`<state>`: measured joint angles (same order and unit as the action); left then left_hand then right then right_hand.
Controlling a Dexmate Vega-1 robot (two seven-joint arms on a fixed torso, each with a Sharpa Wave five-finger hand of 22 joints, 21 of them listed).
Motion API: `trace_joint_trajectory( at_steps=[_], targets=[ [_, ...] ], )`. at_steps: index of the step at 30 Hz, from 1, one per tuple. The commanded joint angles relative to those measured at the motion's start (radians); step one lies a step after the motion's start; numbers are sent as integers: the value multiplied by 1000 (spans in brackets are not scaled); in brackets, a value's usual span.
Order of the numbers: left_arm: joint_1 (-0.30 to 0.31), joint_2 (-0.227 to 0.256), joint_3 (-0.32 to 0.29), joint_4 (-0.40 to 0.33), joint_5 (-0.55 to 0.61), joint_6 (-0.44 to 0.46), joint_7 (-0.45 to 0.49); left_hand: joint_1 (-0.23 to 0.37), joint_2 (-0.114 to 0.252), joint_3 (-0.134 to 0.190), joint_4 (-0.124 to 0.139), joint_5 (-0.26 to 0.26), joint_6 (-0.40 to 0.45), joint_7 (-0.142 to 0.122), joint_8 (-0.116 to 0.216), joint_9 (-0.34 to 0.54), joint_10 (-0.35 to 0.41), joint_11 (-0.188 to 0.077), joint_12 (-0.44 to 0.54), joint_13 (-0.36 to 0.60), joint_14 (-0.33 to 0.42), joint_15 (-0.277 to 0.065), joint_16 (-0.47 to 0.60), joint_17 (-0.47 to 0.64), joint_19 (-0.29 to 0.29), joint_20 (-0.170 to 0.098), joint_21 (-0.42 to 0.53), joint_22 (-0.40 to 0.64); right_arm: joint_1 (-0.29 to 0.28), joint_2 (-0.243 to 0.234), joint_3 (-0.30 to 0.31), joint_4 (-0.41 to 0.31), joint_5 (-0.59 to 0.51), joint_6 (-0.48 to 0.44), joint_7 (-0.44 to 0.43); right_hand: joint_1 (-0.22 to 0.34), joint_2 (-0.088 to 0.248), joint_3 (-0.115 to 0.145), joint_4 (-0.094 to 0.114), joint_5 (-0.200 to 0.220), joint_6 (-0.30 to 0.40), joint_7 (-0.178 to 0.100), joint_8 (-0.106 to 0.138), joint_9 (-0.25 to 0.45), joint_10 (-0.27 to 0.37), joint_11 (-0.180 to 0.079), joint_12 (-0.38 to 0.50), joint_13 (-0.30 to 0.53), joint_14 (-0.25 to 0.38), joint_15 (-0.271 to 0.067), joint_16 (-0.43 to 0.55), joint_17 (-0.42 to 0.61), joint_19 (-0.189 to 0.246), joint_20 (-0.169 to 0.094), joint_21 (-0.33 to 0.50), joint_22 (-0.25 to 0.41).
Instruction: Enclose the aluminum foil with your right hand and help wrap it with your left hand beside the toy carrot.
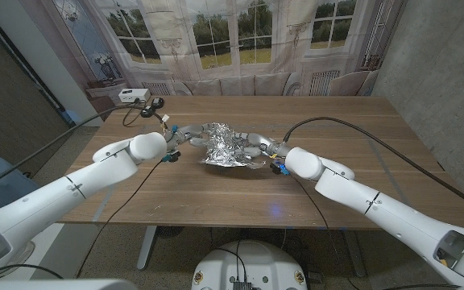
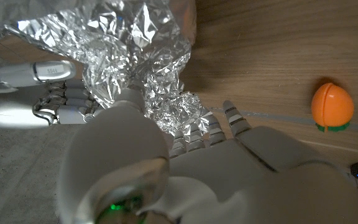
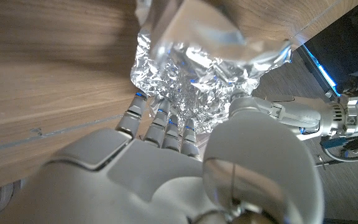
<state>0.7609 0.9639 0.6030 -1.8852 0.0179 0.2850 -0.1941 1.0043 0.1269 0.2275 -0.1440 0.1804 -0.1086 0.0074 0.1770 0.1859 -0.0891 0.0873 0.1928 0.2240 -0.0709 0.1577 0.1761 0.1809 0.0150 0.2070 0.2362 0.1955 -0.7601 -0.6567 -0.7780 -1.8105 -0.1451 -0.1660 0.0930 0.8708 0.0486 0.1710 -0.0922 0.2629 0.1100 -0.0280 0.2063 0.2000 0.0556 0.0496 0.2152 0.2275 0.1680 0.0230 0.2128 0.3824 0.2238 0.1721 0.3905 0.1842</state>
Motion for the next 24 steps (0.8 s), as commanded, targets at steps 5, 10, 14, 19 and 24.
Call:
trace_joint_trajectory(
  at_steps=[5, 10, 14, 19, 24],
  targets=[
    [-170, 48, 172, -153, 296, 282, -291, 56, 13, 34, -16, 7, -112, 23, 0, 0, -118, 27, -3, -1, -131, 10, -7, -1, -60, -5, -25, -1, -3, -96, -61, -220, -338, -183, -10, 0, -24, 5, -25, -27, -50, -19, -17, 1, -34, -16, -13, 2, -51, -3, -11, -3, -20, -2, -18, 1],
    [-235, 37, 276, -207, 519, 427, -416, 67, 28, 50, -9, 6, -166, 45, 1, 0, -180, 61, -2, -2, -198, 42, -6, -1, -137, 6, -45, 0, -3, -93, -70, -250, -417, -211, 9, -11, -35, -1, -24, -30, -53, -22, -16, 1, -34, -21, -12, 2, -58, -4, -11, -5, -20, -4, -21, 1],
    [-230, 33, 296, -235, 628, 489, -441, 60, 29, 49, -3, 4, -171, 42, 3, 0, -187, 57, 2, -2, -209, 43, -4, -1, -154, 7, -47, 0, -12, -86, -56, -251, -428, -212, 11, -15, -38, -3, -24, -30, -51, -24, -15, 0, -32, -22, -11, 2, -59, -3, -11, -5, -21, -5, -22, 1],
    [-172, 39, 267, -279, 724, 543, -383, 43, 24, 44, 6, -1, -163, 36, 9, 0, -182, 46, 9, -2, -209, 30, 2, -1, -161, 7, -44, 0, -29, -74, -35, -245, -428, -201, -10, -1, -10, 19, -31, -33, -18, -22, 0, 1, -4, -24, 0, 2, -38, -10, 3, -7, -7, -10, -22, 1],
    [4, 43, 75, -305, 566, 480, -117, -50, 28, 13, 62, -7, -153, 38, 14, 0, -164, 37, 25, -3, -197, 19, 12, 2, -167, 8, -35, 2, -67, -53, 22, -206, -324, -104, -89, -62, 37, 31, 1, -53, 79, -8, 28, 2, 73, -16, 22, 1, 27, -23, 33, -10, 50, -36, -14, 2]
  ],
)
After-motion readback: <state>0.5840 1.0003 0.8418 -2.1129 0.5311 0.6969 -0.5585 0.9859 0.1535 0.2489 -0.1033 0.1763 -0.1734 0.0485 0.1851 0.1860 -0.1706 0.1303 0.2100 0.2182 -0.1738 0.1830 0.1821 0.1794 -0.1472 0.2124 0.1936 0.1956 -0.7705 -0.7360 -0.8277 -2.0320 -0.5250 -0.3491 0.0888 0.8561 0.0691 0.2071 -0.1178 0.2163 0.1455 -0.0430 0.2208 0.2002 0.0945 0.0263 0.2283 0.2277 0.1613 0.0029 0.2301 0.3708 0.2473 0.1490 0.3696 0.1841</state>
